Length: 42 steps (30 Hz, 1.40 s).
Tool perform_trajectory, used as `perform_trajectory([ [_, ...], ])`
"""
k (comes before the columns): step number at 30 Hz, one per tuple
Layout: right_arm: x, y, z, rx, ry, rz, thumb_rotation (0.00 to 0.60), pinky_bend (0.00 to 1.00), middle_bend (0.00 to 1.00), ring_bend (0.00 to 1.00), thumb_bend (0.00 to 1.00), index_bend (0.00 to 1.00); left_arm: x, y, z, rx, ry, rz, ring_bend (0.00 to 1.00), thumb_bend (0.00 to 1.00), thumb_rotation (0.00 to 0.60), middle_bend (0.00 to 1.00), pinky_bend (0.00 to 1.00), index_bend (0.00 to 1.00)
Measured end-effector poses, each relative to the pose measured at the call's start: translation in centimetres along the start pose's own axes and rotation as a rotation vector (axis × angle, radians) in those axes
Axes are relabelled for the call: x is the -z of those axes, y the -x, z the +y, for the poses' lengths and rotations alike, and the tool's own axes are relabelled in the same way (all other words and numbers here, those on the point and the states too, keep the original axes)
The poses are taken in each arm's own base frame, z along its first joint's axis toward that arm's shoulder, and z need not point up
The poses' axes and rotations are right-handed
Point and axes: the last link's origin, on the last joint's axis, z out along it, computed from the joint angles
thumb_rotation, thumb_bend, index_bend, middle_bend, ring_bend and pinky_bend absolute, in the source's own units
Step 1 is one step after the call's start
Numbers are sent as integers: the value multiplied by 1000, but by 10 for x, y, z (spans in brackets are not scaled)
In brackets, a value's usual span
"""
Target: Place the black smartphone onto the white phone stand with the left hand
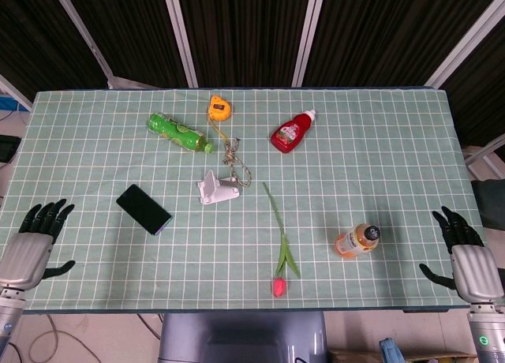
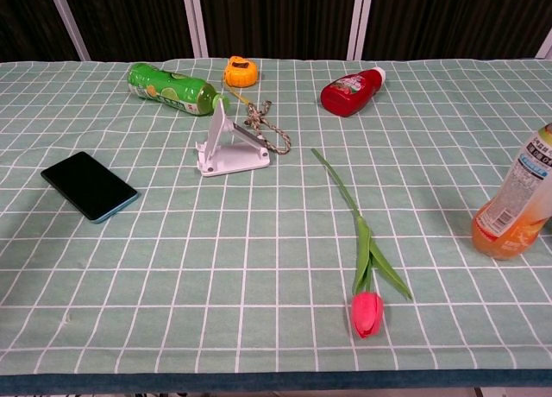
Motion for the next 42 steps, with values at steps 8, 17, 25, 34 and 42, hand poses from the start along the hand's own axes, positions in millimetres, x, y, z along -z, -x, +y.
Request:
perform_trajectory([
  [8, -4, 1, -1, 11, 6, -4, 600, 187, 0, 0, 276, 35, -47, -4, 17, -119, 115, -80, 0, 73, 600, 0, 0, 0],
  [17, -4, 1, -2, 15, 14, -1, 600, 187, 6, 0, 288, 42, -107, -4, 44, -300, 243, -178, 0, 73, 600, 0, 0, 0],
  [25, -5, 1, -2, 13, 20, 1, 600, 187, 19, 0, 290, 60, -148, 10, 60, -445, 324, -265, 0, 74, 600, 46, 0, 54],
  [34, -5, 2, -1, 12, 22, 1, 600, 187, 20, 0, 294, 61, -168, 34, 67, -507, 341, -327, 0, 76, 600, 121, 0, 137],
  [42, -5, 2, -1, 12, 23, 1, 600, 187, 20, 0, 295, 61, -172, 43, 68, -526, 341, -341, 0, 82, 600, 157, 0, 183],
])
